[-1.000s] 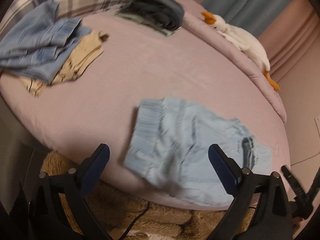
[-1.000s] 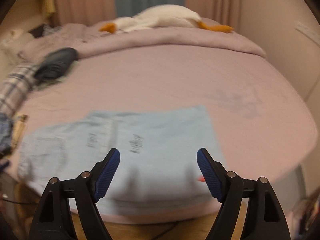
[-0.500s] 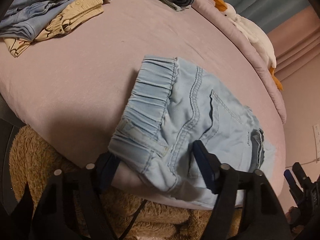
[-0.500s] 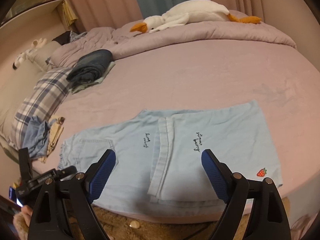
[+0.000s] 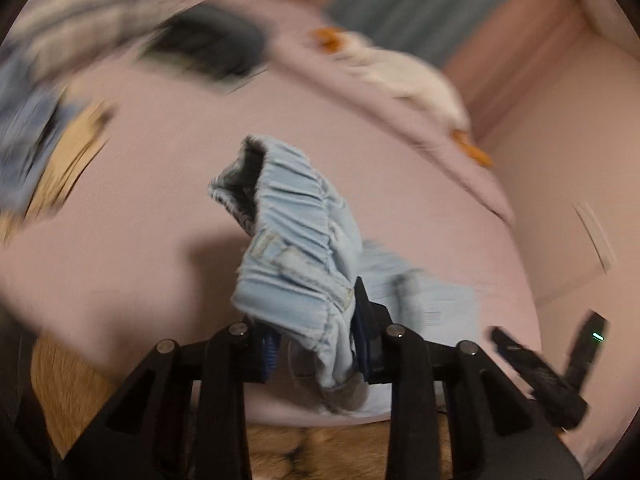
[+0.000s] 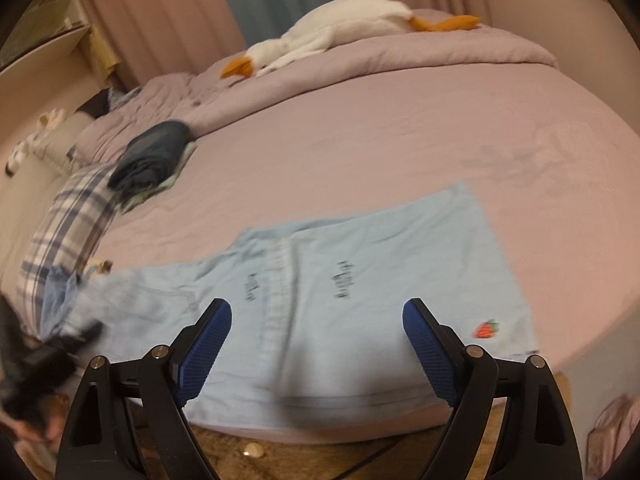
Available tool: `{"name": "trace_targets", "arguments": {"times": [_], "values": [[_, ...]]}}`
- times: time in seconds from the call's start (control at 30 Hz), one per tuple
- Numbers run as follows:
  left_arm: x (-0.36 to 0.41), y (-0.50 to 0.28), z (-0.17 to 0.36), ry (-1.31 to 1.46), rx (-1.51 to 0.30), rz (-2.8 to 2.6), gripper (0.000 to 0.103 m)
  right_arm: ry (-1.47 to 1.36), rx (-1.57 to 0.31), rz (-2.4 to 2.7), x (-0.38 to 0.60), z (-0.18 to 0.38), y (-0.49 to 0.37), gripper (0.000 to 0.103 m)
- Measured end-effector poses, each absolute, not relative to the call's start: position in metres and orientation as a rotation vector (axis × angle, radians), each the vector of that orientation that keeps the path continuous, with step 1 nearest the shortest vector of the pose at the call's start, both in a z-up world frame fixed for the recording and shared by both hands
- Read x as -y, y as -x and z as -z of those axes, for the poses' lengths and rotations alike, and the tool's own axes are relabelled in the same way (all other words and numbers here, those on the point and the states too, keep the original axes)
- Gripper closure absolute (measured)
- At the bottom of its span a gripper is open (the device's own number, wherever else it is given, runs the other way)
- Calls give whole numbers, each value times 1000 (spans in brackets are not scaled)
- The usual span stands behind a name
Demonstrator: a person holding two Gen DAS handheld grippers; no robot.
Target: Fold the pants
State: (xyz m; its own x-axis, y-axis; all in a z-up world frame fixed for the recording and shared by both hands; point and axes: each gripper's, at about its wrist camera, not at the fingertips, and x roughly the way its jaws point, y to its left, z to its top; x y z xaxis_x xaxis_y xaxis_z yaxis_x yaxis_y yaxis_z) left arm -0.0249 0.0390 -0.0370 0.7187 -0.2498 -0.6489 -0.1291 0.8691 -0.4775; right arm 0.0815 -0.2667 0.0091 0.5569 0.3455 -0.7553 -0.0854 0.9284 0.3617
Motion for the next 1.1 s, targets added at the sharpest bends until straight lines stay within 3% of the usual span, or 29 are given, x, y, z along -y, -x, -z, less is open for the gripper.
{"name": "trace_targets", "arguments": {"times": [0.2, 0.37, 0.47, 0.53, 0.8, 0.97, 1.1], "values": [[66, -25, 12, 362, -778, 365, 74, -387, -940, -160, 312, -5, -75, 16], [137, -69, 55, 291, -936, 488, 72, -419, -940, -76, 341, 1, -65, 16], [158, -82, 78, 311, -1003, 560, 63, -447, -960, -29, 357, 9, -61, 16], [161, -88, 80, 350, -1023, 592, 51, -451, -972, -6, 365, 13, -58, 16], [119, -67, 51, 414, -948, 592, 19, -472, -970, 26, 377, 13, -53, 16], [80, -54, 67, 326, -980, 352, 20, -496, -975, -97, 358, 16, -69, 16], [65, -48, 88, 350, -1031, 279, 20, -524, -1020, -237, 333, 28, -93, 45]]}}
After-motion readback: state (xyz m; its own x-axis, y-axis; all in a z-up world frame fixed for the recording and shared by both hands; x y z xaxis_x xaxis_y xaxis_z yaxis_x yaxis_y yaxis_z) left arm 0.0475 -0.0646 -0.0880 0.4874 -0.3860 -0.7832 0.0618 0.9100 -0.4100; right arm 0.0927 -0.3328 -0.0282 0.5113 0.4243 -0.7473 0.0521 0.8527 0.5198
